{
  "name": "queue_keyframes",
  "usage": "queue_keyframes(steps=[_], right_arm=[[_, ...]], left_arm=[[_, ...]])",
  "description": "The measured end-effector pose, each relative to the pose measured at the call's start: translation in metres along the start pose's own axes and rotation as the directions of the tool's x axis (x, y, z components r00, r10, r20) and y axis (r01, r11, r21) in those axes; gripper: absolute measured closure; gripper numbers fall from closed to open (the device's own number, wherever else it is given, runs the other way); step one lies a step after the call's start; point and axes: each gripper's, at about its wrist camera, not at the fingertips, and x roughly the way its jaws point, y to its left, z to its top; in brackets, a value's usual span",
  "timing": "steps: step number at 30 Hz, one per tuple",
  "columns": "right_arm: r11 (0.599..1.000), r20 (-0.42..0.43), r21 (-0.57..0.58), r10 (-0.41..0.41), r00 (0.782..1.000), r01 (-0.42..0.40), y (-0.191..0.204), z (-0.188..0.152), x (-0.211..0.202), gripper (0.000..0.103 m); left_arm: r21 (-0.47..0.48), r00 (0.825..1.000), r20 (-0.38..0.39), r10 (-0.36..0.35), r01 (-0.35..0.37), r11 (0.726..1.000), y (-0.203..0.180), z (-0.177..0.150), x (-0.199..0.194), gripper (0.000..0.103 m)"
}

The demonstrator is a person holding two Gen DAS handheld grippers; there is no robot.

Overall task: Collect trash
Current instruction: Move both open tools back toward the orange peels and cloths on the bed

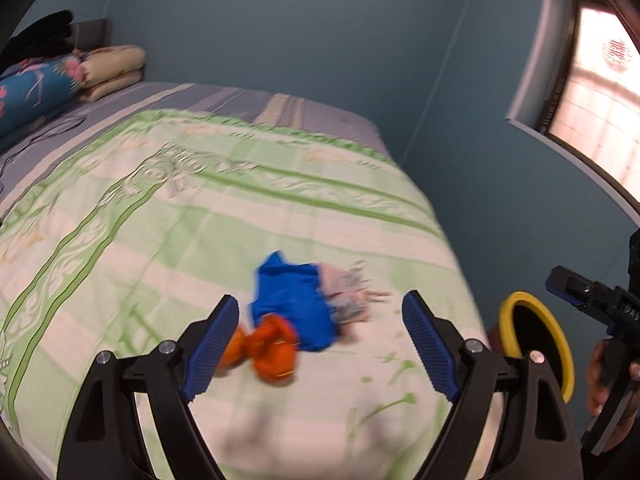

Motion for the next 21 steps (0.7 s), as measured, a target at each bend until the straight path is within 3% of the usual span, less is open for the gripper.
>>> queue_keyframes(steps=[9,21], right_arm=[[0.999,-0.11,-0.048,-0.001,0.994,-0.005,0.032,-0.012,0.06,0.031],[0.994,-0.215,-0.102,0.021,0.976,-0.044,0.07,-0.015,0.13,0.031]], left_arm=[[-0.069,0.995,-0.066,0.068,-0.073,0.995,0.054,-0.022,0.026,0.023],[-0.094,0.987,-0.14,0.078,-0.091,0.991,0.084,-0.039,0.061,0.023]])
